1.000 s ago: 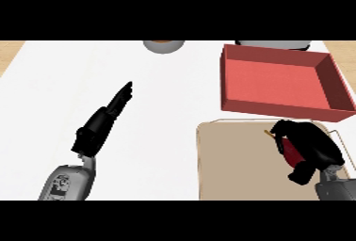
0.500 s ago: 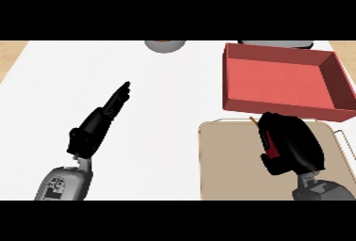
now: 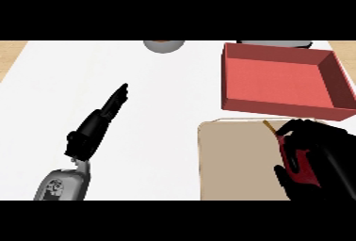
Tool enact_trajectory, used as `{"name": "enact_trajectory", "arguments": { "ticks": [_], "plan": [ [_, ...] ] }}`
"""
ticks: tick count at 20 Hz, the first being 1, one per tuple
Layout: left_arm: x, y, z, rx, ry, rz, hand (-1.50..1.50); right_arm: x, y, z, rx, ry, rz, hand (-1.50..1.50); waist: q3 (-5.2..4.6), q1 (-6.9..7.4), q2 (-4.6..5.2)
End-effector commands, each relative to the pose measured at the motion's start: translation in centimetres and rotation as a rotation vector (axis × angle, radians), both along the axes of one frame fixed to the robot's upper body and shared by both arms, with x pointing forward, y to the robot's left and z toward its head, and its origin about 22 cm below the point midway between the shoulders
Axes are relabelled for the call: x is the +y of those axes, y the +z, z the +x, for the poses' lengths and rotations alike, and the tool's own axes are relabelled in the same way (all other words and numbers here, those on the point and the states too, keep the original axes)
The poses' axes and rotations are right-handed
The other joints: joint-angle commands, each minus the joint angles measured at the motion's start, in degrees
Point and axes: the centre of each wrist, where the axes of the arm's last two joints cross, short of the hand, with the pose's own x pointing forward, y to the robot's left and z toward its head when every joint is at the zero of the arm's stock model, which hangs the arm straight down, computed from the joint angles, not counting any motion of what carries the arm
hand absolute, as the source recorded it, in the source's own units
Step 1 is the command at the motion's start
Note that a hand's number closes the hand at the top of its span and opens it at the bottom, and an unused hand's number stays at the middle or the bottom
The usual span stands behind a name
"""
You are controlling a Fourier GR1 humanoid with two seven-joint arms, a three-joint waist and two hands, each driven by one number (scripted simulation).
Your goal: Pick the pear from the tray and place it in the cardboard box
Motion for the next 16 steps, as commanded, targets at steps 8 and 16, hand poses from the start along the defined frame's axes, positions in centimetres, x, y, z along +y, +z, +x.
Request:
{"name": "enact_trajectory", "arguments": {
  "ticks": [8, 16],
  "plan": [
    [-1.9, 0.4, 0.3, 0.02, -0.007, -0.004, 0.0, 1.5, 7.2, -3.3, -0.136, -0.08, 0.222, 1.5, -0.03, 0.36, 0.02],
    [-0.4, 1.1, 1.6, -0.009, 0.013, 0.015, 0.0, -3.4, 11.4, 1.8, -0.199, -0.193, 0.234, 1.5, 0.04, 0.42, 0.19]
  ]
}}
